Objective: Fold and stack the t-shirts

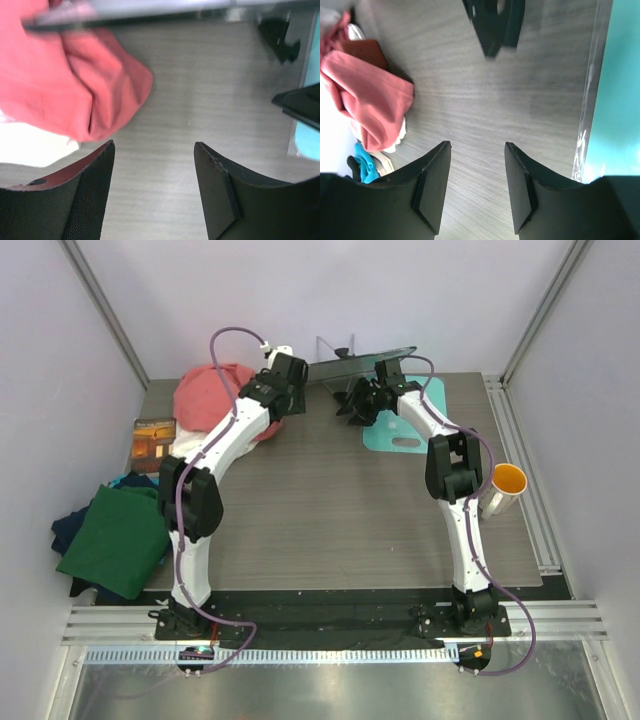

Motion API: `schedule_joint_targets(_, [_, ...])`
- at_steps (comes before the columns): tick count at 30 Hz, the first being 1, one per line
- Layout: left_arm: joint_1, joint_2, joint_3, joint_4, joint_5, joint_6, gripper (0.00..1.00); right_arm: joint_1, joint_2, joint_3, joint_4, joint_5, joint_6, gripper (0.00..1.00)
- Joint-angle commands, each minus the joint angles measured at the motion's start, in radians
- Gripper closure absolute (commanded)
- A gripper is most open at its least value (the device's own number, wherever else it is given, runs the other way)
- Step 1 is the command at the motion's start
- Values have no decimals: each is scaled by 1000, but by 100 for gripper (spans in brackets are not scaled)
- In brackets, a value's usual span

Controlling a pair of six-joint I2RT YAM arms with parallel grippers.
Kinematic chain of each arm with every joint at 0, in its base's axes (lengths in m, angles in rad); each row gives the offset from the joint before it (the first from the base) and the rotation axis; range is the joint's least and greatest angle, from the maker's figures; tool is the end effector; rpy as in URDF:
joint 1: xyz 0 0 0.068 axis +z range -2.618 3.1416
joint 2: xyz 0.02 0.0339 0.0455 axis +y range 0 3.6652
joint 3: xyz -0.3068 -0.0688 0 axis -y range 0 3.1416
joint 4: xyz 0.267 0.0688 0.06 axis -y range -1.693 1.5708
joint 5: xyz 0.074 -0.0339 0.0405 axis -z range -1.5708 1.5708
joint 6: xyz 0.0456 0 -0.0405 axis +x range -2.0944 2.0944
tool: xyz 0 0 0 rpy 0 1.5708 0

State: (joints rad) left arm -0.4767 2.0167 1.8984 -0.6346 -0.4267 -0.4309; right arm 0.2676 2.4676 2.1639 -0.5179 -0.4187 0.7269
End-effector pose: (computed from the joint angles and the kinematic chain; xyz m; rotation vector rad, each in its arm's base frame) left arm 0.4608 -0.2167 0.3394 -0.1585 2.2371 0.0106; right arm 0.5846 0.1795 0.1977 0.3679 2.4965 0.9412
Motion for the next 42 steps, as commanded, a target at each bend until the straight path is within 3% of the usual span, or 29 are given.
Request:
schedule_joint_targets(1, [30, 53, 123, 13, -1, 23, 34, -19, -4, 146, 78, -23, -41, 47])
schedule_joint_targets(16, [122, 217, 324, 52, 68, 17, 31, -48, 28, 237, 139, -74, 39, 46])
schedule_joint_targets(24, [188, 252, 358, 73, 118, -16, 29, -70, 53, 269, 216, -71, 80, 46])
schedule_joint_targets(42, [283, 313, 450, 121, 177, -49, 27, -116, 28, 191, 272, -94, 78, 44])
